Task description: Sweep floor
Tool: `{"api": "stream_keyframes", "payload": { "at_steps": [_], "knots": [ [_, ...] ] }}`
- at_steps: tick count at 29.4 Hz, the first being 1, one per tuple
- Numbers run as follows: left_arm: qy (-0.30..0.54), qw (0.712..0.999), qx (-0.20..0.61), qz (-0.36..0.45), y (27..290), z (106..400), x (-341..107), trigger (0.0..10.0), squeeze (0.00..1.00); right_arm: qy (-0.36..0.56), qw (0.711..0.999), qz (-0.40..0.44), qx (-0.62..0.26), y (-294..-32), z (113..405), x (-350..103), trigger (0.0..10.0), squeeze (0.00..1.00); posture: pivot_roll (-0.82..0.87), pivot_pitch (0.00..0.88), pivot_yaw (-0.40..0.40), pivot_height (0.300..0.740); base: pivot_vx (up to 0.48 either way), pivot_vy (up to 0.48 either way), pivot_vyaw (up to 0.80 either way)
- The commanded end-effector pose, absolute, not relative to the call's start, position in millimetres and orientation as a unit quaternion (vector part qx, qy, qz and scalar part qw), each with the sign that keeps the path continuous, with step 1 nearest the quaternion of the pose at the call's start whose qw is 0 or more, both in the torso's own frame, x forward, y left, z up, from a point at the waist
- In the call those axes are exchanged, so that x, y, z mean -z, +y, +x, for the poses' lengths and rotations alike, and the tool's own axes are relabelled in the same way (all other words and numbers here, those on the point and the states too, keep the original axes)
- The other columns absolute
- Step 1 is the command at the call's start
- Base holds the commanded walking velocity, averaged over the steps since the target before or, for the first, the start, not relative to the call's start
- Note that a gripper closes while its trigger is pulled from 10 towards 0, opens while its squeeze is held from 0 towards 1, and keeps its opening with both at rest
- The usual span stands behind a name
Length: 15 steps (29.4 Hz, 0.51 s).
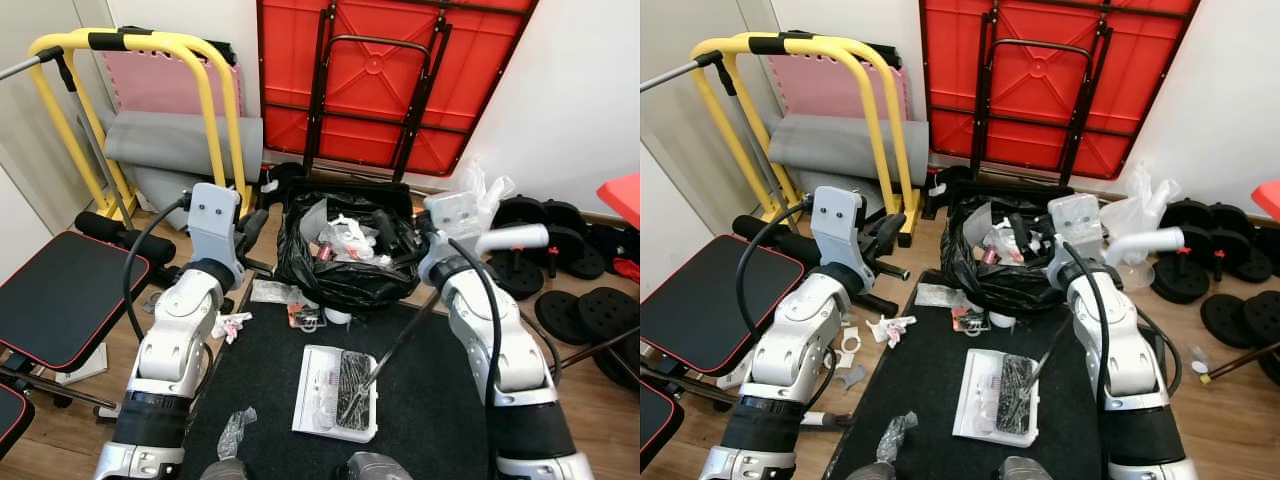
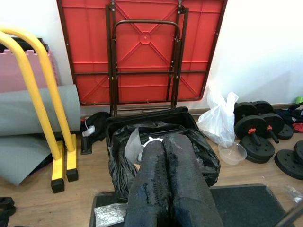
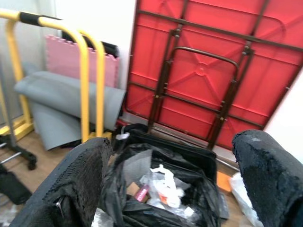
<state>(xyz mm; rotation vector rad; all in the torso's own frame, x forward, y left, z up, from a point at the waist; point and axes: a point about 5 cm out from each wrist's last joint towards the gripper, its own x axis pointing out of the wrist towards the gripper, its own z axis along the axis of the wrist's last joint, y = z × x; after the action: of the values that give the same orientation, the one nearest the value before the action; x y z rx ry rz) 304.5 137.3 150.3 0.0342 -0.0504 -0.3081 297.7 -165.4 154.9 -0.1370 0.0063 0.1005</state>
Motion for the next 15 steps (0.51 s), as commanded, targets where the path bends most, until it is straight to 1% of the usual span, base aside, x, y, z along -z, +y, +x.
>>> {"api": "stream_keyframes", "payload": {
  "at_steps": [1,5,8,15],
  "knots": [
    [-0.016,0.988,0.15,0.02,136.7,305.1,-146.1,10.0,0.0,-0.006,0.997,-0.074,-0.03,-174.0,300.4,-158.4,10.0,0.0,-0.19,0.042,-0.104,0.71,0.0,0.0,0.0],
    [-0.017,0.988,0.15,0.021,136.8,305.0,-146.3,10.0,0.0,-0.009,0.997,-0.075,-0.025,-176.1,300.8,-159.7,10.0,0.0,-0.2,0.043,-0.105,0.695,0.0,0.0,0.0],
    [-0.017,0.988,0.15,0.021,136.8,305.0,-146.3,10.0,0.0,-0.009,0.997,-0.075,-0.025,-176.1,300.8,-159.7,10.0,0.0,-0.2,0.043,-0.105,0.695,0.0,0.0,0.0],
    [-0.022,0.988,0.154,0.023,136.6,304.4,-147.6,10.0,0.0,-0.012,0.997,-0.078,-0.018,-177.2,301.3,-161.1,10.0,0.0,-0.2,0.046,-0.104,0.675,0.0,0.0,0.0]
  ]
}}
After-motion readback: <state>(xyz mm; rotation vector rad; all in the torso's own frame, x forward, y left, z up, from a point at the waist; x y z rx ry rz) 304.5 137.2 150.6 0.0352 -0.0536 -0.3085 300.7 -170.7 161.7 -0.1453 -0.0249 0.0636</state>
